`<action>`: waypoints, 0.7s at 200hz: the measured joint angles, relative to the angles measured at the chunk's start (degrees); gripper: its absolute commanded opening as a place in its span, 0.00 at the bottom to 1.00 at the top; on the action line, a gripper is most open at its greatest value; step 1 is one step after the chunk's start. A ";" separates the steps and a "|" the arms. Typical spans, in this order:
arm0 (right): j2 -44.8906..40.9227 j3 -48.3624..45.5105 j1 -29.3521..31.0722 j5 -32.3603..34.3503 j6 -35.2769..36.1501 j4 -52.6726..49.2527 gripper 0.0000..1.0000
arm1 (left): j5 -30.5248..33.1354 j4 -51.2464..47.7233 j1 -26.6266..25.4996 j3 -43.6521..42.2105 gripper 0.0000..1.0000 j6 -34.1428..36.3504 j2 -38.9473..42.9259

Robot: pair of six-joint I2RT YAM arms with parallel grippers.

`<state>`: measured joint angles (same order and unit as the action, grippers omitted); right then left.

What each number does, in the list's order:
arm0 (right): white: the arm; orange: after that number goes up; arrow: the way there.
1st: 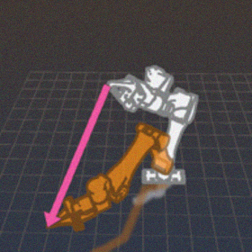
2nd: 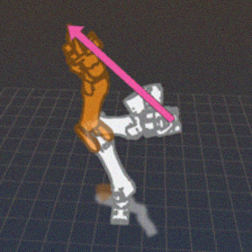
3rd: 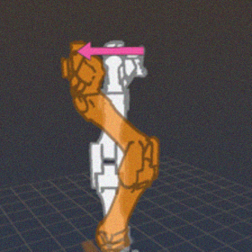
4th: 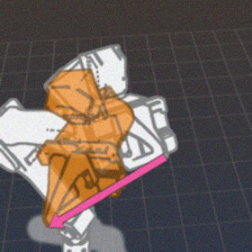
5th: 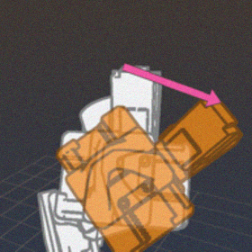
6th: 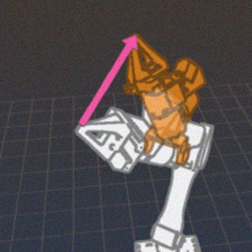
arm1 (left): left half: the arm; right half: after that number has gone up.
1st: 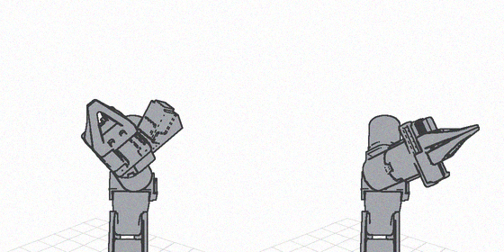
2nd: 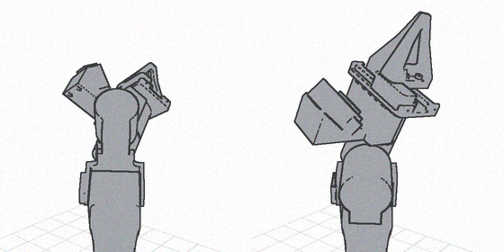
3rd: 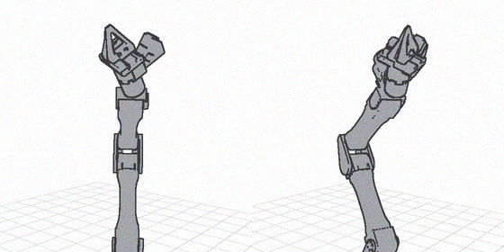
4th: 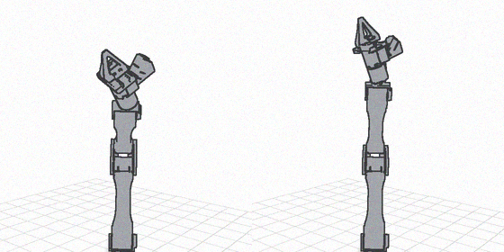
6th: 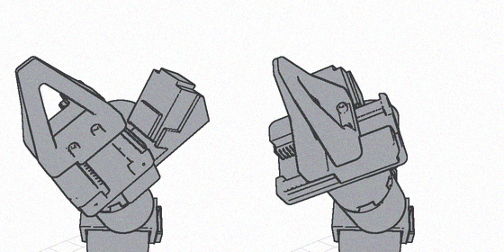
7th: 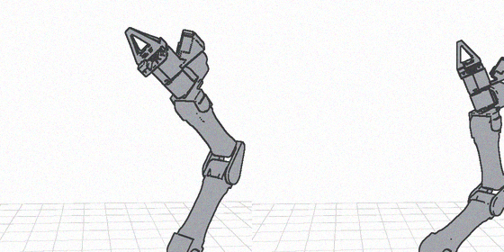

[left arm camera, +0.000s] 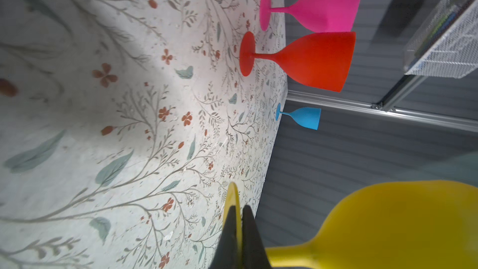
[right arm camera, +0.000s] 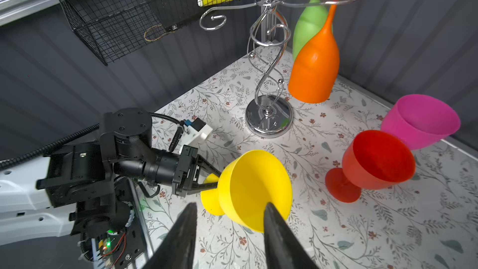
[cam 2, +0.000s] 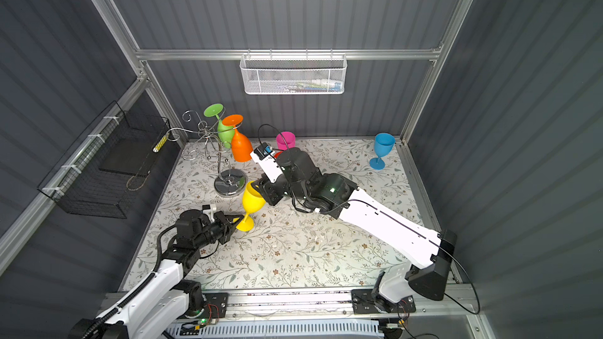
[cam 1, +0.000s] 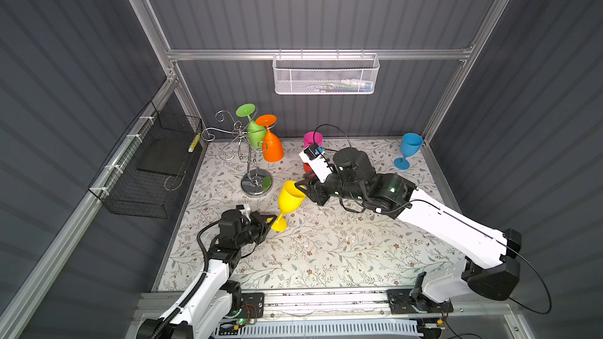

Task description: Take the wine glass off the wine glass rack

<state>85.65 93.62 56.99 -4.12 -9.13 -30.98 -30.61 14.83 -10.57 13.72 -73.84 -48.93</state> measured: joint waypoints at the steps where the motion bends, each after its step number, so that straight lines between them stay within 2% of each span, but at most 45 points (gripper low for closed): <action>1: 0.15 0.24 0.00 -0.13 -0.13 -0.33 0.43 | -0.09 0.17 0.00 -0.02 0.00 0.02 0.00; 61: 5.99 4.81 0.70 -2.80 -2.43 -9.81 0.43 | -3.15 11.43 0.00 -1.05 0.00 0.81 -1.51; 140: 9.62 9.62 3.50 -2.78 -1.49 -14.03 0.38 | -3.98 16.15 0.00 -1.68 0.00 1.07 -2.36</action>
<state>95.26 103.24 60.49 -6.90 -10.61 -45.01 -34.59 30.98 -10.57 12.03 -72.77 -51.29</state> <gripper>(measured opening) 0.397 0.063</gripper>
